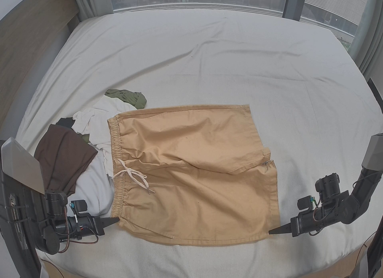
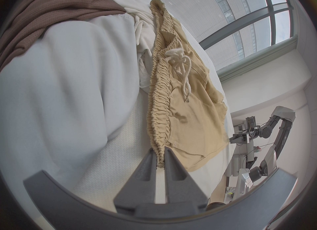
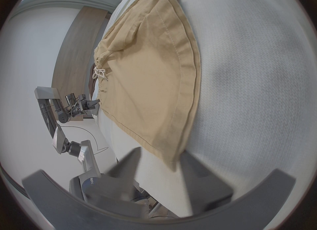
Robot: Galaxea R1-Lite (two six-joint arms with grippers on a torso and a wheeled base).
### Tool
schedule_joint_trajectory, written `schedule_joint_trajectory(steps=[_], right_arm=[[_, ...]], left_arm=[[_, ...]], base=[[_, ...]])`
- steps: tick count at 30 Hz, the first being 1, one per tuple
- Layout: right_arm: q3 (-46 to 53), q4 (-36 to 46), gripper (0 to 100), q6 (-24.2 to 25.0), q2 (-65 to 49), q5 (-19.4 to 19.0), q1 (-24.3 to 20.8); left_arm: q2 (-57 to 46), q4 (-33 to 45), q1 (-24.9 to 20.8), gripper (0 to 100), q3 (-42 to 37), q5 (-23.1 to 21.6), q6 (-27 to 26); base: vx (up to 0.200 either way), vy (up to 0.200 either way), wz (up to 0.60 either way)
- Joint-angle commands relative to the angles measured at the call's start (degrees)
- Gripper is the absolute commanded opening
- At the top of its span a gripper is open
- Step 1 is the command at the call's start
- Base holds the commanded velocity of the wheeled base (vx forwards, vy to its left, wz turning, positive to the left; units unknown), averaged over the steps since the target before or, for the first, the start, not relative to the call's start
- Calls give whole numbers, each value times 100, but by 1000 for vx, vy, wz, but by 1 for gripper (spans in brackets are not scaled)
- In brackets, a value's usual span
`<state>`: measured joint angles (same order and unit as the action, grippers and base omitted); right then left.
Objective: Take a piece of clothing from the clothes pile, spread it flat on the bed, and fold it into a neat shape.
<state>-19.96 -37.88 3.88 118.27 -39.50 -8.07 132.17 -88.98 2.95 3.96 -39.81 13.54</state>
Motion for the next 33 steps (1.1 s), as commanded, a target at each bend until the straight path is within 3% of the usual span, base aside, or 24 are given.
schedule_joint_trajectory(steps=[1, 17, 33], right_arm=[[-8, 0, 0, -1, 20, -5, -2], [97, 43, 0, -19, -41, -5, -54], [299, 26, 0, -546, -445, -23, -98]], left_arm=[[2, -5, 4, 0, -1, 0, -1], [-271, -5, -40, 0, -150, -26, 34], [-482, 30, 48, 0, -396, -211, 26]], base=[[0, 0, 0], [0, 0, 0], [0, 0, 0]])
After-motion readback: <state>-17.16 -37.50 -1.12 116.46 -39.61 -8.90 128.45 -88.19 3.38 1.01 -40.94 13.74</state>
